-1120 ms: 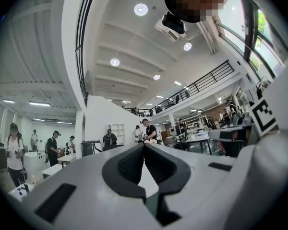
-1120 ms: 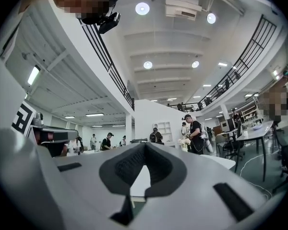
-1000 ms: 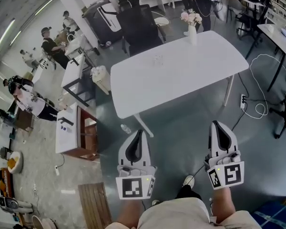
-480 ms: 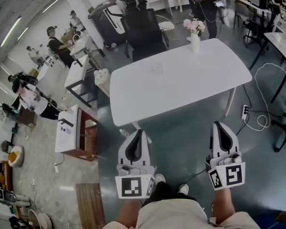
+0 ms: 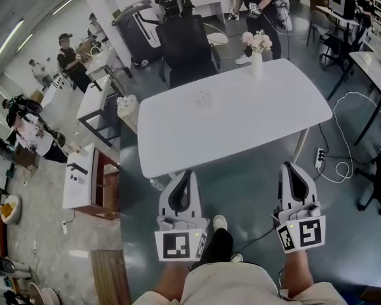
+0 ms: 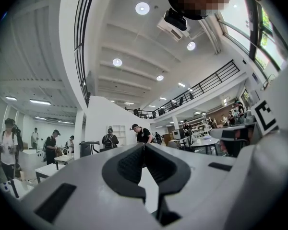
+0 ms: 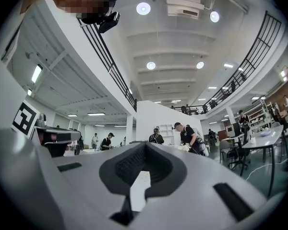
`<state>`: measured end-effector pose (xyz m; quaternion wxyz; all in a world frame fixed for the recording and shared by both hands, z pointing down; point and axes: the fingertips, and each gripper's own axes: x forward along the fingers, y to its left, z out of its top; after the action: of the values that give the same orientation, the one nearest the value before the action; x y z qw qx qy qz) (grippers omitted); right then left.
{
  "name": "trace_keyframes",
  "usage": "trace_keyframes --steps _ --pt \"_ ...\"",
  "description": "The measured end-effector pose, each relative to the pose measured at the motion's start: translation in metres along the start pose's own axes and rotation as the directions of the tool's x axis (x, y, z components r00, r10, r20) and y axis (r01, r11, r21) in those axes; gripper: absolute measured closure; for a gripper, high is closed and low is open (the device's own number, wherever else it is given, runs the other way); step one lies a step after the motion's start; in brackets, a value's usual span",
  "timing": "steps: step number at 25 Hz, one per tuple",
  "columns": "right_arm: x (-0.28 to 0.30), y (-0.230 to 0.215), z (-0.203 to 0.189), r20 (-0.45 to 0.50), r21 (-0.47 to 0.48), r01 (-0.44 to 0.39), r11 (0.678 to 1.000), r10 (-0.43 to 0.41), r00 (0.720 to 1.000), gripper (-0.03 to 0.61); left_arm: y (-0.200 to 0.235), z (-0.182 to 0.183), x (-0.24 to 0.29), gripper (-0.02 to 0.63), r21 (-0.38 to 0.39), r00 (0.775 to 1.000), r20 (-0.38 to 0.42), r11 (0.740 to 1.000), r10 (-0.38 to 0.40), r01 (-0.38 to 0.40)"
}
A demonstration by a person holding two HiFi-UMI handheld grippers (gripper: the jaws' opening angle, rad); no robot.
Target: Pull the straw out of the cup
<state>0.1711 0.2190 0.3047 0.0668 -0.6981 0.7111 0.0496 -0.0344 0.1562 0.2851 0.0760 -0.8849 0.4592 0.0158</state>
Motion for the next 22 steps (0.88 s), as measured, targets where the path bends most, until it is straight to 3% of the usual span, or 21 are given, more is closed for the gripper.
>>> trace_keyframes --steps 22 --pt "0.235 0.01 -0.013 -0.061 -0.143 0.003 0.99 -0.012 0.998 0.578 0.134 -0.052 0.2 0.607 -0.118 0.999 0.011 0.992 -0.032 0.033"
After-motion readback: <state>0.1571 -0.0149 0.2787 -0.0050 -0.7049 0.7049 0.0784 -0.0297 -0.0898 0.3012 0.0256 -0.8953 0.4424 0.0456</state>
